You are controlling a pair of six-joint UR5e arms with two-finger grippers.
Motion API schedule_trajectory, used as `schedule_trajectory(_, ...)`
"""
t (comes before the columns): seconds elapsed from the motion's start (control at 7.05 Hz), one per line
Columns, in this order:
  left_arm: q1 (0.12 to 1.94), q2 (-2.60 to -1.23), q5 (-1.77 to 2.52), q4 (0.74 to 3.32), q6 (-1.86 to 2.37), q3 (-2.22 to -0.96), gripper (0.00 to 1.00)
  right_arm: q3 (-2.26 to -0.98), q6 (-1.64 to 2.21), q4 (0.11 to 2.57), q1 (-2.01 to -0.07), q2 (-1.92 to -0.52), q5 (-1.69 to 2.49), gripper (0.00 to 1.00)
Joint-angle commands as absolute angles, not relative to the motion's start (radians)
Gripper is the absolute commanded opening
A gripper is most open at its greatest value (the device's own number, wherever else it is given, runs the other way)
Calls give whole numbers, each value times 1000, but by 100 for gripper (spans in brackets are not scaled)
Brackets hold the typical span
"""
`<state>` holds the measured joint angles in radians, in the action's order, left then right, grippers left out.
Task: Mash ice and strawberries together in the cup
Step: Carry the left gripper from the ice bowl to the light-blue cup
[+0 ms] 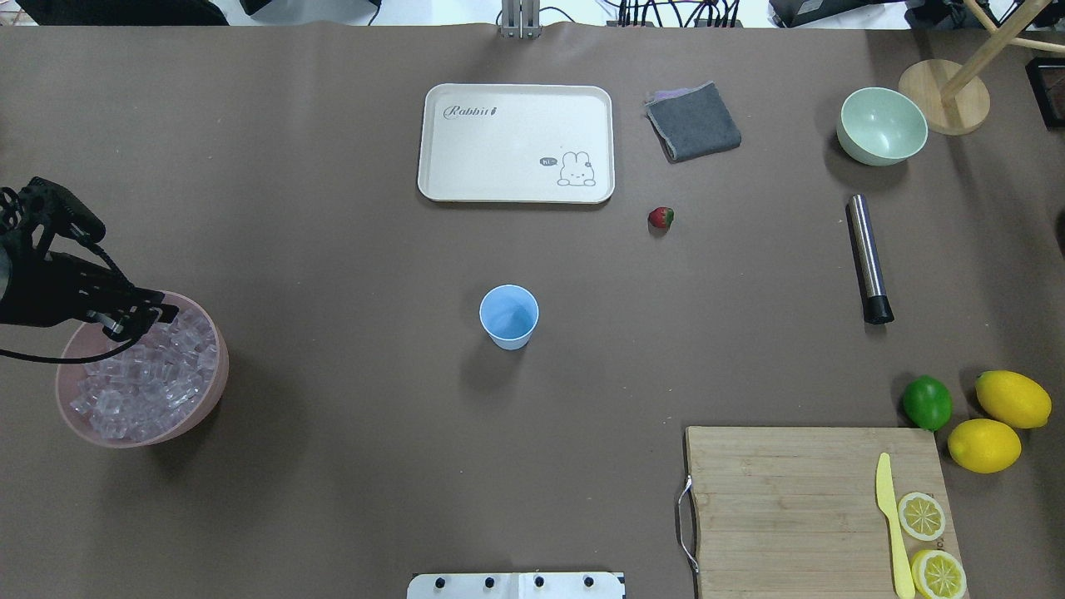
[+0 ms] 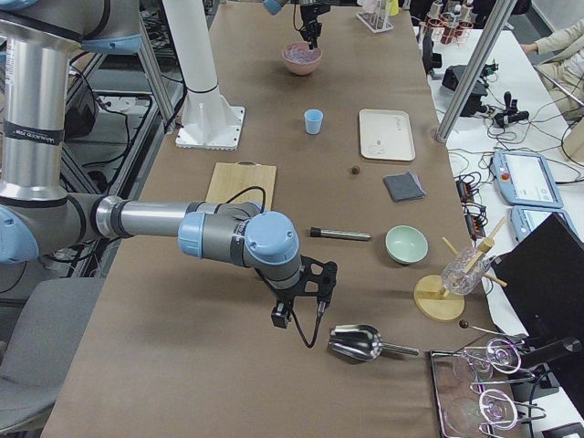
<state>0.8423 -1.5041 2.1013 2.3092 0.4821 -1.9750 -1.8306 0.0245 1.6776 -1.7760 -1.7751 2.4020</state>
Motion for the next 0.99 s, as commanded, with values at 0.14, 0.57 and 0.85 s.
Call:
schedule_trajectory(0.14,810,-1792,2091,2321,743,-1902,0,-1839,25,1677,-1776,-1773,2402,100)
schedule_trajectory(0.57,538,-1983,1837,2310,966,-1846,0,-1858,25,1678,-1775,-1757,2404,100)
schedule_trajectory(0.85,413,-2104,1668,2300,989,-1751,0,-1861,23,1677,-1773,-1755,2402,100)
